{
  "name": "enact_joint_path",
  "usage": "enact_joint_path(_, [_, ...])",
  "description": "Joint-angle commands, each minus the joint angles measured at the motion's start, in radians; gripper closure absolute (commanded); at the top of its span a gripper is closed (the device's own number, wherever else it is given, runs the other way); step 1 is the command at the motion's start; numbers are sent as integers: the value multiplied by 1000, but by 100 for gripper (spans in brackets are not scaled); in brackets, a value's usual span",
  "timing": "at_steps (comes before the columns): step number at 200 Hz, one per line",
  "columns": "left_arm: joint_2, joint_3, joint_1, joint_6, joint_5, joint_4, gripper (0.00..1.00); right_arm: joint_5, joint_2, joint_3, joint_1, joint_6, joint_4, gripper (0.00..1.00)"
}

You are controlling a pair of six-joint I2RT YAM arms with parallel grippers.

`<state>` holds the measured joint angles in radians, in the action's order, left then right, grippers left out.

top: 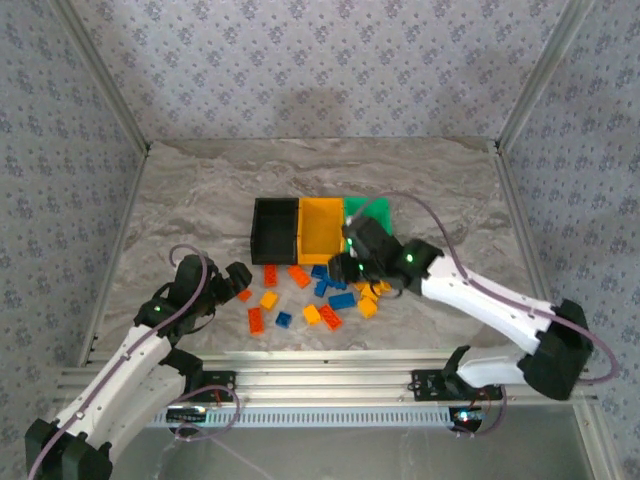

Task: Sort the legos into containers by color

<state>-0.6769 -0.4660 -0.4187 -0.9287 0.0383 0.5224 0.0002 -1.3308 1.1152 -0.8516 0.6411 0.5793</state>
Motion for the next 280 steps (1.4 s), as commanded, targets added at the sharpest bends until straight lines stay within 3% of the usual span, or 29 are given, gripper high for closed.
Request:
enact_joint_path(1, [1,-17,7,5,-39,10,0,0,-178,153,70,-92,-26,62])
enact_joint_path(35, [9,-23,10,5,-66,21,0,54,-457,342,154,-106,-30,62])
enact_joint_path(64, [27,-13,10,1,-69,16,0,77,-606,439,172,-111,-8,60])
enact_joint_path(95, [28,-6,10,7,-72,6,0,66,-654,475,179,-94,-4,42])
enact_joint_path(138, [27,-8,11,21,-67,2,0,94,-502,387,145,-88,-19,35])
enact_joint_path(191, [28,-7,14,40,-58,12,0,148,-151,12,19,-20,-26,32])
enact_joint_path(223, [28,1,17,44,-52,11,0,189,18,-189,-50,104,-7,31])
enact_joint_path(280, [20,13,22,37,-46,-1,0,163,79,-408,-75,194,-48,28])
